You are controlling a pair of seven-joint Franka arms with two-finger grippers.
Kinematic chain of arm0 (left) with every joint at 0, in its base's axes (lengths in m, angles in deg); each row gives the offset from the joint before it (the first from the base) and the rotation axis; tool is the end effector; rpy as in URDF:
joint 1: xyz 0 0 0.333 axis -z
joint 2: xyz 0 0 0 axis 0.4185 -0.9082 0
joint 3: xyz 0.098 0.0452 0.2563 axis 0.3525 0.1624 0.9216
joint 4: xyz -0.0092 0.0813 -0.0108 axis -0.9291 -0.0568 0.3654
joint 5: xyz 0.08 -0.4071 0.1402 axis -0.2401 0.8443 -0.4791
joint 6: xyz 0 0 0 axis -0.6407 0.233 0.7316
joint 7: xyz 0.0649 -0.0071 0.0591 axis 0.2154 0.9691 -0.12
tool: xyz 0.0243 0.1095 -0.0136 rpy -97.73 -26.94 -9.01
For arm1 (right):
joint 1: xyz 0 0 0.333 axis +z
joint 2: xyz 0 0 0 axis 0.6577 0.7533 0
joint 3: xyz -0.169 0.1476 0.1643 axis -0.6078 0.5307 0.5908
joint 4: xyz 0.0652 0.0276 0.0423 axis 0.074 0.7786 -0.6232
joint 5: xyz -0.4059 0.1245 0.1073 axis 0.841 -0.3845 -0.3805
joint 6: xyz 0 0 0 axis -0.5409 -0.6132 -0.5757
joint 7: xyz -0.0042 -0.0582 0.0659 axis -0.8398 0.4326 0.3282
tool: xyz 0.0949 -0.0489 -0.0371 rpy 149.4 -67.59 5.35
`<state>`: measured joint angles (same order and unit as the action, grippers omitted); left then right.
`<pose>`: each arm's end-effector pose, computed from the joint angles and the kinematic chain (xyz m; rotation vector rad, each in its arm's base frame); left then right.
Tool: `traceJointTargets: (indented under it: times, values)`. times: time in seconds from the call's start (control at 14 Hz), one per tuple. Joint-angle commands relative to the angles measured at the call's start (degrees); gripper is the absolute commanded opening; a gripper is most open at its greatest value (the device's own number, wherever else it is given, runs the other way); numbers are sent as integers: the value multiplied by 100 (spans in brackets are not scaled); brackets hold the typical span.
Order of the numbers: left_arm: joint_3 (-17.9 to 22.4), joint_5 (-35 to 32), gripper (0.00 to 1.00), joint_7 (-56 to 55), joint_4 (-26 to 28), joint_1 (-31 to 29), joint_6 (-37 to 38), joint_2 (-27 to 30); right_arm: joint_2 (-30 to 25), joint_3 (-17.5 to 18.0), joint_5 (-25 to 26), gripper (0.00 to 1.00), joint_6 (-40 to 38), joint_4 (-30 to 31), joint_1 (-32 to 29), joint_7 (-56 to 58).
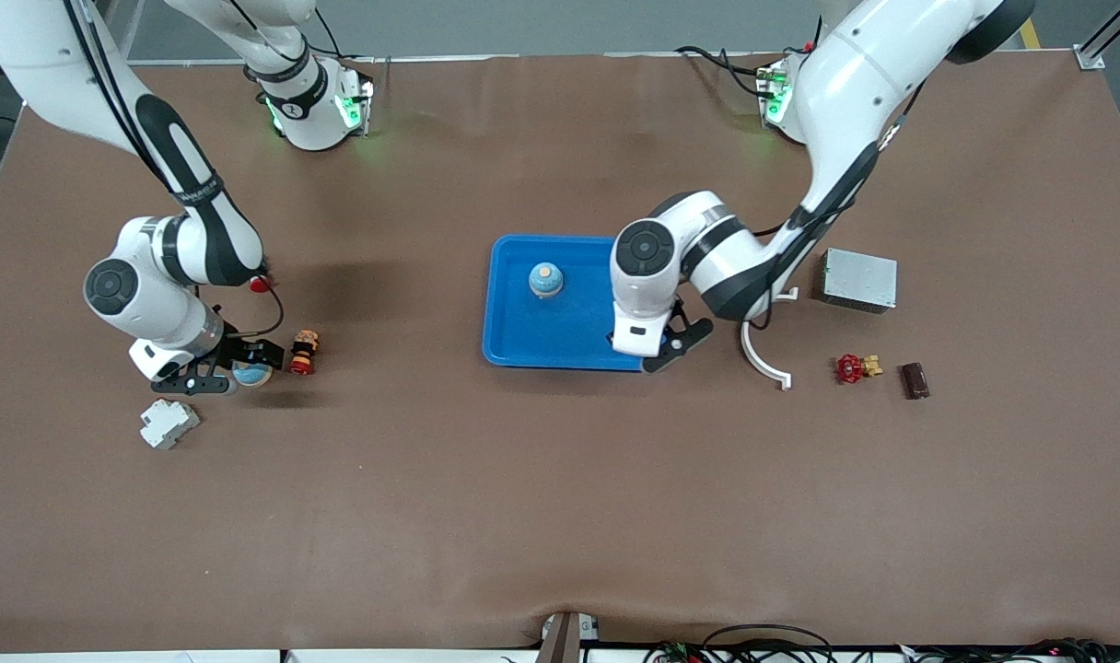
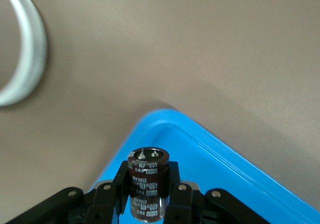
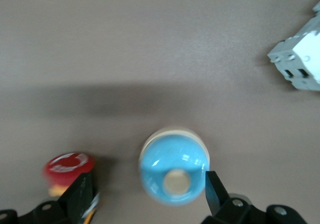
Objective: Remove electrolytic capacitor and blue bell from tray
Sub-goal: 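Set the bell by the breaker while the left gripper carries the capacitor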
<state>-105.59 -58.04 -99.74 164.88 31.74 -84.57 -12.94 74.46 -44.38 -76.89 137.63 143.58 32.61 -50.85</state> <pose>0.5275 -0.4192 0.2074 -2.9113 -0.8268 0.0309 0.5761 -0.0204 0.1472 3.1375 -0.0258 -0.0665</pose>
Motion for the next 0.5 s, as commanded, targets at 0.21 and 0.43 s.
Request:
traceJointTargets:
  times: [0.21,0.43]
  values:
    - [-496,491,0,2018,372,-1577,1826,792,-564,14,-90,100,-1883,-972,833,-1505]
    - [-505,351,0,2082,951,-2245,1512,775,-652,14,-492,100,-1830,-972,1342,-2568]
